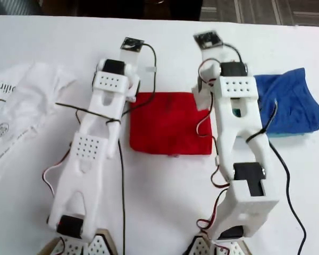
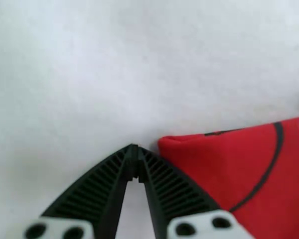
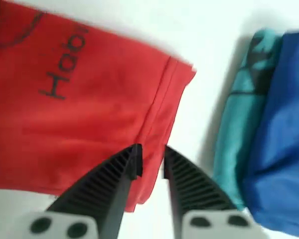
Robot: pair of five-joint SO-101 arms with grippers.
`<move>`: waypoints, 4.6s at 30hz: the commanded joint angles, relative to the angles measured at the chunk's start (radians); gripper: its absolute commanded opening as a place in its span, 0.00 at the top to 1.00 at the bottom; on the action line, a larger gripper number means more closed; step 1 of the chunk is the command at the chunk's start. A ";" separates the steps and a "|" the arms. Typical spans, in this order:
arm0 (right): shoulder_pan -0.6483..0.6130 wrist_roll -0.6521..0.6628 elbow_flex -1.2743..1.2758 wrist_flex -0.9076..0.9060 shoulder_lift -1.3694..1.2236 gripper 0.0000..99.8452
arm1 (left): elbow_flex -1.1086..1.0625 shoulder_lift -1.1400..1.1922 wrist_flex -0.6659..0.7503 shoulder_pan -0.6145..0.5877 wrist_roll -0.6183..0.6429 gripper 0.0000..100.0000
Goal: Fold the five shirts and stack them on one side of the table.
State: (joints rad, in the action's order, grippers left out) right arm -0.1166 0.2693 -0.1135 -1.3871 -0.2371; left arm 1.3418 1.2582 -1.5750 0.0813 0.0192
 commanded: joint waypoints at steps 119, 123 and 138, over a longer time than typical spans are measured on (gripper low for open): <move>0.570 0.701 -0.853 -0.245 -0.325 0.98 | 0.021 -0.005 0.020 -0.043 0.132 0.97; 0.572 0.710 -1.033 -0.251 -0.496 0.98 | 0.019 -0.005 0.020 -0.043 0.132 0.97; 0.587 0.733 -1.289 -0.231 -0.687 0.69 | 0.019 -0.005 0.021 -0.043 0.132 0.97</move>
State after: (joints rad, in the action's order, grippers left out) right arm 0.4542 0.9996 -1.3426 -1.6402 -0.9398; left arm 1.3418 1.2582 -1.5719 0.0660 0.1435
